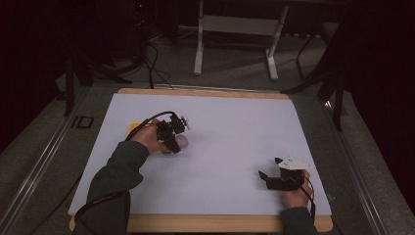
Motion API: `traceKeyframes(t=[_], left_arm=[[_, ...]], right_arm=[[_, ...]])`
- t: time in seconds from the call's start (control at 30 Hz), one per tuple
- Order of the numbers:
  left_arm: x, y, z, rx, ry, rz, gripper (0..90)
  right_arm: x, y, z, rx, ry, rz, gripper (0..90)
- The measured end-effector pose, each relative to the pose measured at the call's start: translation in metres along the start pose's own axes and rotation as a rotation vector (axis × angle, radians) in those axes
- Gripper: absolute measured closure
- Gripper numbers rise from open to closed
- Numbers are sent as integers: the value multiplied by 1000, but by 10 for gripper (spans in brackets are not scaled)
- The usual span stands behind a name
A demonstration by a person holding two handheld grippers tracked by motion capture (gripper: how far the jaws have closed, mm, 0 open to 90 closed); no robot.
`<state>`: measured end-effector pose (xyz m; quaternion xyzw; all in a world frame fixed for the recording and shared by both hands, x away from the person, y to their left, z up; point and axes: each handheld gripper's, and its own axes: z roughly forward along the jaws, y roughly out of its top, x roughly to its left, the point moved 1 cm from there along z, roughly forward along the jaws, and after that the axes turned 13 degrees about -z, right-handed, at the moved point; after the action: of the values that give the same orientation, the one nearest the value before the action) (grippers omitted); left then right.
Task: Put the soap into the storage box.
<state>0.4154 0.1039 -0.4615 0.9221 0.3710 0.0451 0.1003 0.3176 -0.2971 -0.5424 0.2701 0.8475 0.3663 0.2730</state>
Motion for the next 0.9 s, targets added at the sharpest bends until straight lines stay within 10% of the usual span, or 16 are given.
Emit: traceKeyframes(t=[0.9], left_arm=[[27,-14,-7,-14,41,-190,499]], right_arm=[[1,0,0,2,-3,0,149]])
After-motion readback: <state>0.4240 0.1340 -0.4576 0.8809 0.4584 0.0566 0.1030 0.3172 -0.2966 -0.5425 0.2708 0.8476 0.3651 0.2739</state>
